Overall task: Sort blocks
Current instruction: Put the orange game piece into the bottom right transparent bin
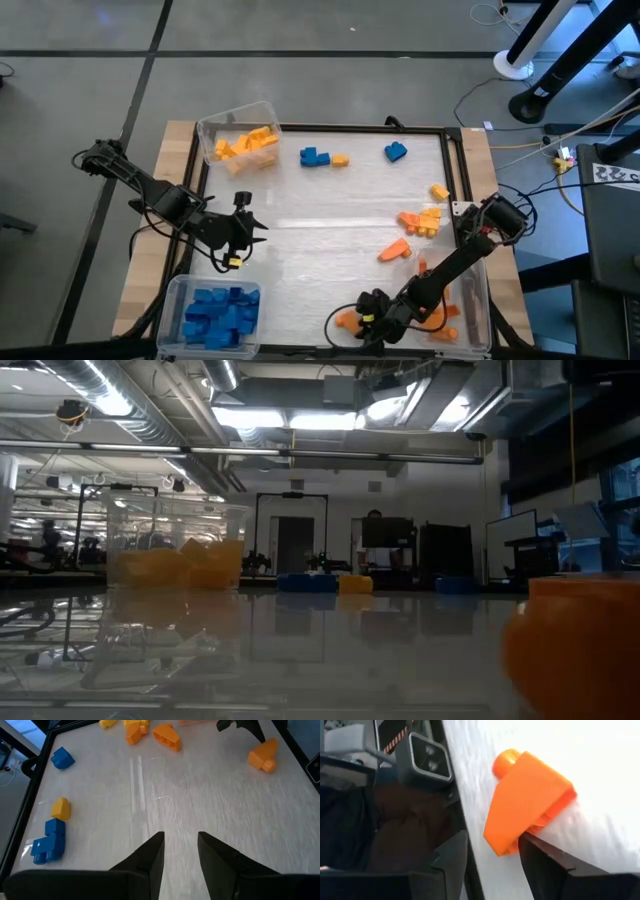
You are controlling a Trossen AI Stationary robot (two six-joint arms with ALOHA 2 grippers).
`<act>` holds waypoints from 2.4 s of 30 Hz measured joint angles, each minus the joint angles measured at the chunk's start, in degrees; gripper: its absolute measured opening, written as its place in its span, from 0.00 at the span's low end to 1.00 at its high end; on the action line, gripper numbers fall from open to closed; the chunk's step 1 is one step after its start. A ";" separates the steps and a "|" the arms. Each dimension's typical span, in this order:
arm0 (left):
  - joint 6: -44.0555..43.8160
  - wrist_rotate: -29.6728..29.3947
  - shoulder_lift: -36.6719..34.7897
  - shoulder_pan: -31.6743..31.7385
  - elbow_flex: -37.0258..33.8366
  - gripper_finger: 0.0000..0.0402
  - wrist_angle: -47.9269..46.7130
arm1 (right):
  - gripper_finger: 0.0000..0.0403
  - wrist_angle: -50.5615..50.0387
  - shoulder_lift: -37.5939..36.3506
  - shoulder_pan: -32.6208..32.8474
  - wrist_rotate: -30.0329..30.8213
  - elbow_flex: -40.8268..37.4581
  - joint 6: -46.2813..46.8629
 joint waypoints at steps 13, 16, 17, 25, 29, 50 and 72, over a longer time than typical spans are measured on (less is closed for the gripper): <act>0.00 0.01 0.00 0.00 0.00 0.27 -0.01 | 0.44 -0.22 0.01 -1.20 1.91 0.00 -0.02; 0.01 -0.01 0.00 0.01 0.00 0.27 0.01 | 0.44 -0.11 1.03 -1.20 1.61 0.06 0.38; 0.01 0.00 0.00 -0.01 0.00 0.27 -0.01 | 0.44 -0.08 1.45 -1.22 0.88 0.12 1.15; 0.01 0.00 0.00 0.01 0.00 0.27 0.00 | 0.44 1.76 3.72 -1.20 1.49 0.20 2.60; 0.01 -0.01 0.00 0.00 0.00 0.27 -0.01 | 0.38 1.57 3.72 -1.21 1.96 0.17 2.58; 0.42 -0.01 0.00 0.02 0.00 0.27 -0.01 | 0.17 3.15 3.87 -1.22 8.34 2.23 -1.48; 0.40 -0.01 -0.02 -0.01 -0.02 0.27 0.27 | 0.07 3.56 -0.99 -1.22 17.29 2.60 -12.18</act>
